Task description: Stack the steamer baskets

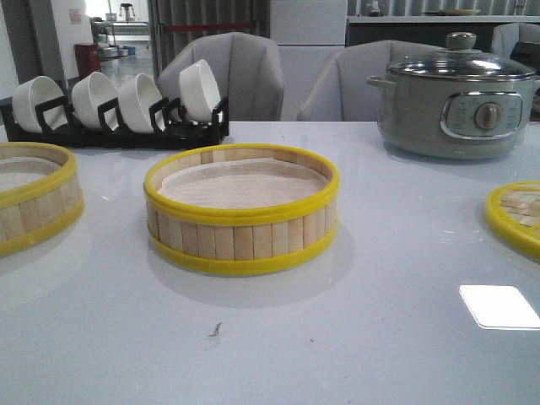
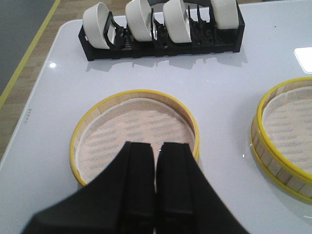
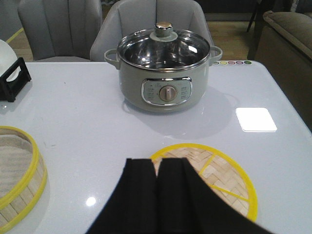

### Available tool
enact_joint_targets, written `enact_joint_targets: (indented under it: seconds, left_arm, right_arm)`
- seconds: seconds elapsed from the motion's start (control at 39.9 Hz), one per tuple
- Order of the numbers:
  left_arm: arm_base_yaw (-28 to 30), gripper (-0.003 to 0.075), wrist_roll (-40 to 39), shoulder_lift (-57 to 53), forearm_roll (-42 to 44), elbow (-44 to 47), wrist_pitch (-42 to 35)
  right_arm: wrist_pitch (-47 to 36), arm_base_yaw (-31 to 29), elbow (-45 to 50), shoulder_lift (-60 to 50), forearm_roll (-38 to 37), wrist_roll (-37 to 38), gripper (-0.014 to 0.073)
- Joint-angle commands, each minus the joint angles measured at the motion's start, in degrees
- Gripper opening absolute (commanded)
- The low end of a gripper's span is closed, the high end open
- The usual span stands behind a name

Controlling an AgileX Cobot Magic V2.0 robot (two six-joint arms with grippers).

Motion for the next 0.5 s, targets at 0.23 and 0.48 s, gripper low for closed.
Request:
enact_joint_targets:
  seconds: [0.23,0.48]
  left_arm:
    - [-0.39,0.0083,0.15,-0.38,0.08,-2.19,-3.76]
    - [-0.39,0.0083,0.15,-0.38,0.08,-2.19,-3.76]
  right_arm:
    - [-6.51,-0.08,-2.17,0.37,-0.24,0.18,0.0055]
    - [-6.63,-0.08,-2.17,0.37,-0.24,0.18,0.0055]
